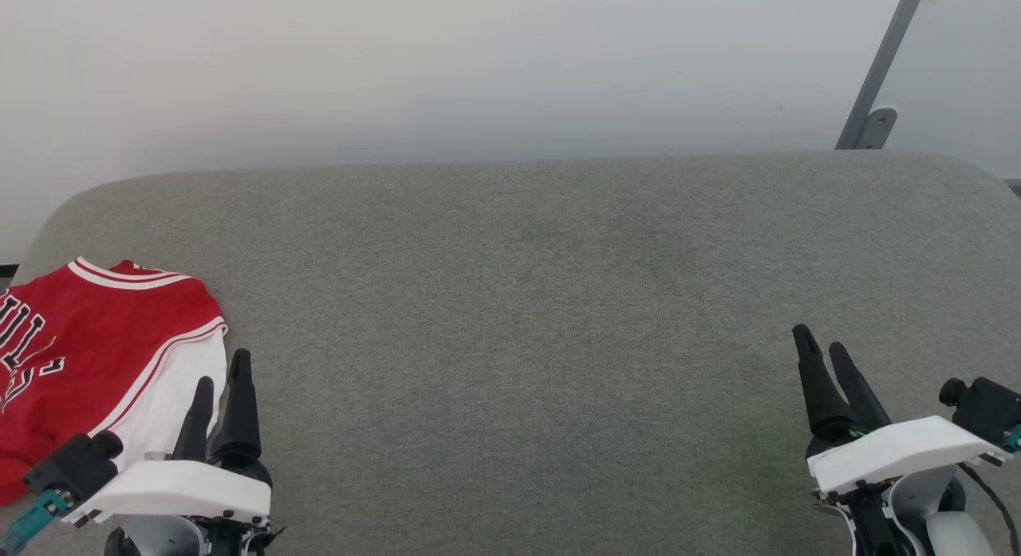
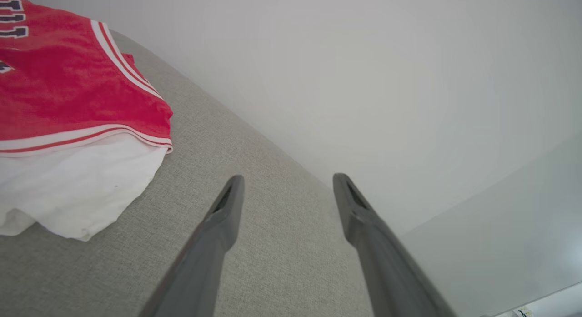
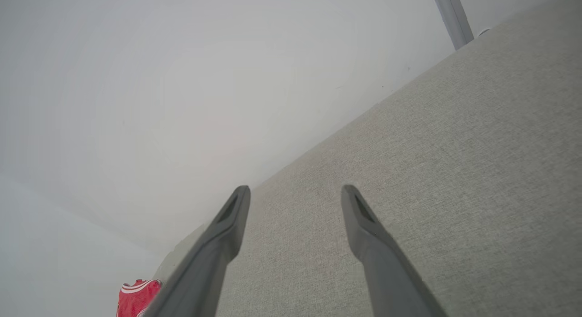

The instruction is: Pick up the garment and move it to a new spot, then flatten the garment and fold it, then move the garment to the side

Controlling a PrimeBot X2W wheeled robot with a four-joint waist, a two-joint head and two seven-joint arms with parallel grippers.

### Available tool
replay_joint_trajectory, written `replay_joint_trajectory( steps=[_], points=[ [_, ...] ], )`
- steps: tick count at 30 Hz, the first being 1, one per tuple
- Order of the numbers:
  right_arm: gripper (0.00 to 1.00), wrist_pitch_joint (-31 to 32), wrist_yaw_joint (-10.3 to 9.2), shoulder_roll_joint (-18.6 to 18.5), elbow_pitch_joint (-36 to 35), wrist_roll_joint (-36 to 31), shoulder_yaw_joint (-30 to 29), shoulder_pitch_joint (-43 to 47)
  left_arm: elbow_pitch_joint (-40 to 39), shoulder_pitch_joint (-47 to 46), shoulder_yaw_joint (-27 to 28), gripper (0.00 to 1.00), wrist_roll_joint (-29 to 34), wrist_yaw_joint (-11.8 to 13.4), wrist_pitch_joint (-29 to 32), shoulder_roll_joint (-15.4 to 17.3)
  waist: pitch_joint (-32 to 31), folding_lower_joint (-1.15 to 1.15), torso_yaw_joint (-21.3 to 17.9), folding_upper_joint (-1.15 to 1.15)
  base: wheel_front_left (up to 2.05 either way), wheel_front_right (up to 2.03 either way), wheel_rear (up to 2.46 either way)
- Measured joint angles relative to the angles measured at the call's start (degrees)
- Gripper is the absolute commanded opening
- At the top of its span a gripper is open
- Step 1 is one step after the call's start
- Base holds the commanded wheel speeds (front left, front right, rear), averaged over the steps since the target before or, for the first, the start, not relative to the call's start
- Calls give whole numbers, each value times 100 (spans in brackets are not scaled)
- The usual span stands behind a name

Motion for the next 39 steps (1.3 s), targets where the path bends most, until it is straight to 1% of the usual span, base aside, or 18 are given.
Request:
replay_joint_trajectory(
  steps=[19,39],
  points=[
    [100,-164,0,-30,-180,-1174,57,-3,-225,115,-70,100,1258,-27,-308,30,-6,0,-7,0,0,0,0],
    [100,-330,0,-49,-335,-2226,89,-3,-405,203,-167,100,2331,-87,-587,111,-14,0,-28,0,0,0,0]
  ],
)
